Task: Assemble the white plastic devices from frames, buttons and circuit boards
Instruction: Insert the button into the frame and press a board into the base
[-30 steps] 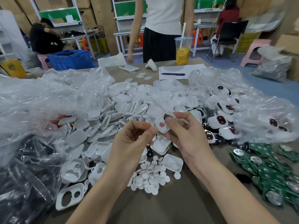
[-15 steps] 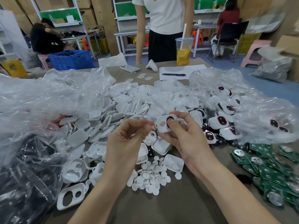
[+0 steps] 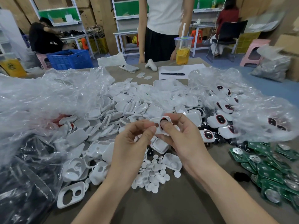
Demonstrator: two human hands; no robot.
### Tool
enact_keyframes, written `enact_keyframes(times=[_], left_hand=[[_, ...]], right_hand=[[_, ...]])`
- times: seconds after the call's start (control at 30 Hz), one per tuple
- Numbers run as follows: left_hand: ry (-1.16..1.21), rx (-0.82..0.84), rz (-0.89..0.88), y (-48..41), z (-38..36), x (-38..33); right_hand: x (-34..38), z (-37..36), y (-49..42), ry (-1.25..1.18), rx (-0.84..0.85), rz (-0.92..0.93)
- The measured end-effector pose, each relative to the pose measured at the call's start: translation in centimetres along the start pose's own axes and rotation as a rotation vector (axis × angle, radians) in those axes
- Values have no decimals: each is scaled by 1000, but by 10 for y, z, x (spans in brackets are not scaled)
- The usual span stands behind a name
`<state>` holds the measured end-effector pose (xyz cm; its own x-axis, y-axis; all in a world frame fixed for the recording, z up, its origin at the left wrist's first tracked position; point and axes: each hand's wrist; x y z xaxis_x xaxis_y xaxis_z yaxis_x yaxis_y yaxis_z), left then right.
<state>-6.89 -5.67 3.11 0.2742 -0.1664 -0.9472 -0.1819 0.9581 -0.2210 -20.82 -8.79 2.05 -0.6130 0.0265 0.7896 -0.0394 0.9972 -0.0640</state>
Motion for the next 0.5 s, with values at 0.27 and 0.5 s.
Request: enact_keyframes(times=[0.27,0.5], left_hand=[[53,-55,14,2,-7,3],[-18,24,-34,-1,0,5]], right_hand=[[-2,-5,5,-68,91,-13],[-3,-4,5,-22,81,2]])
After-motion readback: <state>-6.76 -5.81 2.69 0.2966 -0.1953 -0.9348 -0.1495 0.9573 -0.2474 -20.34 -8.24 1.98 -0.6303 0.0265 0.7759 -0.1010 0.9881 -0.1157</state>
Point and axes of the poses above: each hand's wrist, its own y-axis away from the middle knuckle, its own z-axis out of the back of the hand, x = y × z, and after that the axes turned 14 degrees about -y, right-handed
